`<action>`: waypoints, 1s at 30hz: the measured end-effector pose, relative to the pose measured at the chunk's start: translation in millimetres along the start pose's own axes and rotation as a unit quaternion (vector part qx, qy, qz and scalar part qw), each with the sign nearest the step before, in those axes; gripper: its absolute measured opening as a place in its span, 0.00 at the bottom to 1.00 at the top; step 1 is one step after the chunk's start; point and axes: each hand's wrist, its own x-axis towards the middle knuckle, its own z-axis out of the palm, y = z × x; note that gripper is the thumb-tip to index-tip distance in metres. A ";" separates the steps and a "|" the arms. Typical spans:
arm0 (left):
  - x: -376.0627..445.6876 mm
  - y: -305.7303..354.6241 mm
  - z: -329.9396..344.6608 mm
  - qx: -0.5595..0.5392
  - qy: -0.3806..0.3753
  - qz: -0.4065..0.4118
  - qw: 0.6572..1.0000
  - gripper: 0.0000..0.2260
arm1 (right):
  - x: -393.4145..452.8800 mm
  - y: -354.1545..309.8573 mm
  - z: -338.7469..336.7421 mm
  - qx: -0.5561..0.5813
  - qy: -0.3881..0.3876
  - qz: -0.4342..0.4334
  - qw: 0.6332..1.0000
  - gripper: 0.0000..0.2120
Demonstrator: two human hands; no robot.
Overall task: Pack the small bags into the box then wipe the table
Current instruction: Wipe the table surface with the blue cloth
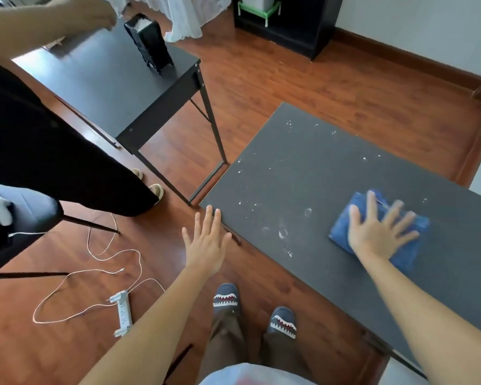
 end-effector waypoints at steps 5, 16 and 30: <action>17.3 -17.0 -11.0 0.031 -0.009 0.039 0.999 0.30 | -45.3 -137.2 58.9 -0.065 -0.017 -0.213 0.975 0.28; 30.3 -36.2 -17.9 -0.012 -0.019 0.101 0.995 0.28 | -70.1 -2.3 22.0 -0.103 -0.028 -0.114 0.988 0.30; 33.5 -46.5 -25.7 -0.005 -0.038 0.141 0.989 0.26 | -137.1 -52.1 68.5 -0.128 0.004 -0.240 0.962 0.27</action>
